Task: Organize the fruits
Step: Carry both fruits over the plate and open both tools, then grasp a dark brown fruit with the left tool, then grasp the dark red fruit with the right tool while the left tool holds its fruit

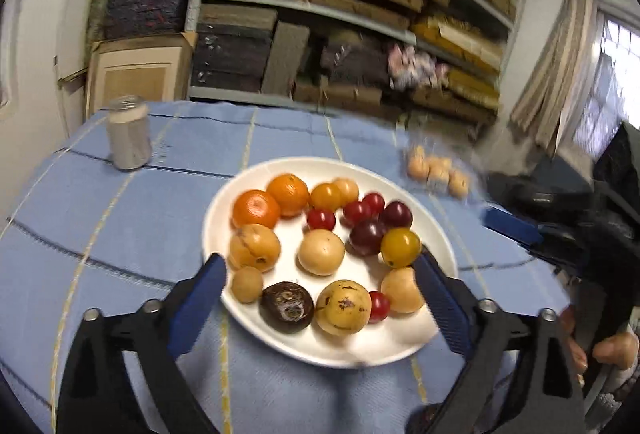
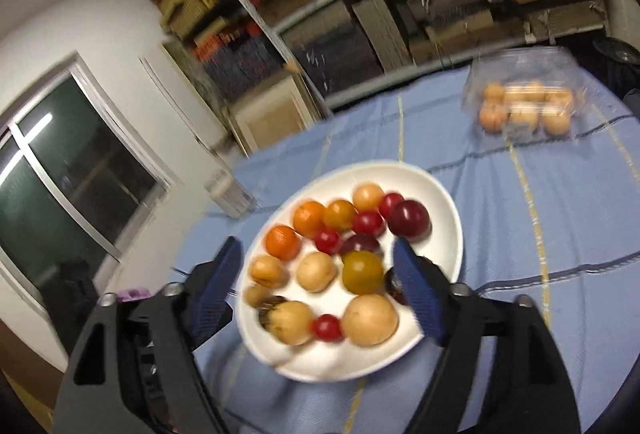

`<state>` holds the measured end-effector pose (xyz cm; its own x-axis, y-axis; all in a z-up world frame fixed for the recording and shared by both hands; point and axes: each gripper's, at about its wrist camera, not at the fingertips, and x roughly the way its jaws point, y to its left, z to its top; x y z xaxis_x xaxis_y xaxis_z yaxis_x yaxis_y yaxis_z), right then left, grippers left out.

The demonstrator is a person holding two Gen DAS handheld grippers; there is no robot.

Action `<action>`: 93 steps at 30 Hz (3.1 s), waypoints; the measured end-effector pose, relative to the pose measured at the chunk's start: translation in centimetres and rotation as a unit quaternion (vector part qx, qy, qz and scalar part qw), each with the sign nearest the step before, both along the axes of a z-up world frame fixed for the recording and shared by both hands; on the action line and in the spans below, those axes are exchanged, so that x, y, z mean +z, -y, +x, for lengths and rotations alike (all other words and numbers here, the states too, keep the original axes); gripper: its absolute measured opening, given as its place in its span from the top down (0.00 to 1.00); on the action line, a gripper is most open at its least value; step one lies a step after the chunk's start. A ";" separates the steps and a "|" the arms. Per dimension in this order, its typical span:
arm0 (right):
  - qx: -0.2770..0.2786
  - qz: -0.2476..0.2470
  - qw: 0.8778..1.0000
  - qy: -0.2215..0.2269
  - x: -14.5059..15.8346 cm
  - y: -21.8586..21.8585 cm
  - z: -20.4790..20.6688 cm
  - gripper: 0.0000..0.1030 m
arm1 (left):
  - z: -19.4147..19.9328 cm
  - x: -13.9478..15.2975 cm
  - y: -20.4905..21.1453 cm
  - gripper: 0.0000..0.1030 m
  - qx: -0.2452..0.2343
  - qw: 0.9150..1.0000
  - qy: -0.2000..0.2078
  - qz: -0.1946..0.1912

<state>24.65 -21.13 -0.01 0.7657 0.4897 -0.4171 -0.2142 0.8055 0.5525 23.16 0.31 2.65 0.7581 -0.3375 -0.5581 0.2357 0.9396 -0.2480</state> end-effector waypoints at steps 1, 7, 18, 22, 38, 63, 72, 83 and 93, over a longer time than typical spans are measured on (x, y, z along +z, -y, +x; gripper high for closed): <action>-0.008 0.000 1.000 0.017 0.6 0.4 -1.6 0.09 | -0.5 0.1 -0.3 0.04 0.003 1.000 0.000 -0.006; -0.071 -0.029 0.996 0.040 -2.5 2.8 -8.4 0.05 | -5.1 -2.6 -2.1 0.03 0.025 0.999 -0.031 -0.007; -0.111 0.033 0.993 -0.006 -5.3 7.0 -12.2 0.04 | -10.1 -4.1 5.1 0.03 -0.048 0.995 0.001 0.091; -0.098 0.089 0.990 -0.037 -6.2 8.2 -11.6 0.04 | -10.9 -4.6 8.3 0.03 -0.071 0.985 0.032 0.151; -0.078 0.104 0.990 -0.055 -6.2 8.1 -11.6 0.04 | -6.6 -7.9 4.7 0.03 0.014 0.976 -0.065 0.208; -0.043 0.007 0.999 -0.030 -5.0 4.2 -12.0 0.04 | -7.1 -7.8 4.8 0.34 -0.027 0.978 -0.059 0.196; -0.026 -0.018 0.999 -0.032 -5.3 3.1 -11.8 0.04 | -6.1 -8.4 3.9 0.59 -0.046 0.983 -0.092 0.151; 0.060 -0.221 0.973 0.007 -7.0 -4.6 -14.8 0.05 | -6.7 -5.9 -0.3 0.59 0.001 0.994 -0.066 0.090; 0.086 -0.295 0.951 -0.025 -9.3 -7.7 -13.7 0.36 | -7.7 -4.9 -0.7 0.59 0.000 0.996 -0.054 0.075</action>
<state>10.95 -13.43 -9.34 0.6672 0.2752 -0.6922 -0.3555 0.9342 0.0288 15.48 0.98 -2.24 0.6913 -0.2449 -0.6798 0.2161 0.9678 -0.1289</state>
